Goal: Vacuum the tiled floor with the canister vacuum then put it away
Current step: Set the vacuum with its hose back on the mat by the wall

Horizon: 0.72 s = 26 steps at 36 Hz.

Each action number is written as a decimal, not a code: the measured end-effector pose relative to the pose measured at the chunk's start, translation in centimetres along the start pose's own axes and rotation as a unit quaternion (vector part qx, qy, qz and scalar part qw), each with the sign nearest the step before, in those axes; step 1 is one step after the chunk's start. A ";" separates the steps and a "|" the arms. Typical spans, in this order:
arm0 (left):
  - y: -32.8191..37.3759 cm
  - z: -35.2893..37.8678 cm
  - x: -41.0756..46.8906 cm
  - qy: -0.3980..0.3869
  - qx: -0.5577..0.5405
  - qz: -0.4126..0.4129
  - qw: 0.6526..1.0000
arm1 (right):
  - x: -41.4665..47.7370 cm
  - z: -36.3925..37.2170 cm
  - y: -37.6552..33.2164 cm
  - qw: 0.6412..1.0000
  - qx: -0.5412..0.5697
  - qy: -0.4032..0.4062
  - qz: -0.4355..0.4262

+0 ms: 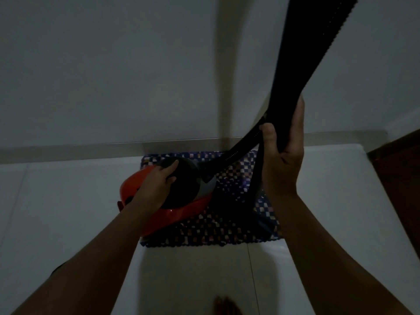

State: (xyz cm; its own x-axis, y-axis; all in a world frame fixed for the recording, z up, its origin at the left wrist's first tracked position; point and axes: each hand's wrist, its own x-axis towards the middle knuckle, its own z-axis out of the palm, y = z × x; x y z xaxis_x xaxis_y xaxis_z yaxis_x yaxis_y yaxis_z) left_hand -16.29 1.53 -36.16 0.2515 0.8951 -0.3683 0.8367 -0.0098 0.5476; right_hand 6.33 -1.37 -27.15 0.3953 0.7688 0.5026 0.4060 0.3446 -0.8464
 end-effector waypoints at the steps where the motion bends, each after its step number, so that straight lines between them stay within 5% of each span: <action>1: 0.4 0.0 0.0 -0.003 0.000 0.006 1.000 | 0.2 -0.1 0.1 1.000 -0.002 0.008 0.007; 26: 2.4 0.1 -0.4 0.052 -0.053 -0.016 0.997 | -0.1 -0.9 -0.7 0.994 0.053 0.025 0.093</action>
State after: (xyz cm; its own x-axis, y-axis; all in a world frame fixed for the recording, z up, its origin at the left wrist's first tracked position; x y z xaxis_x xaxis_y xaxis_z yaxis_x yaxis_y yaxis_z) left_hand -14.29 1.12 -34.82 0.1682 0.9358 -0.3098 0.7862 0.0622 0.6149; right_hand 6.74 -2.16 -26.46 0.4965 0.7983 0.3410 0.2344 0.2549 -0.9381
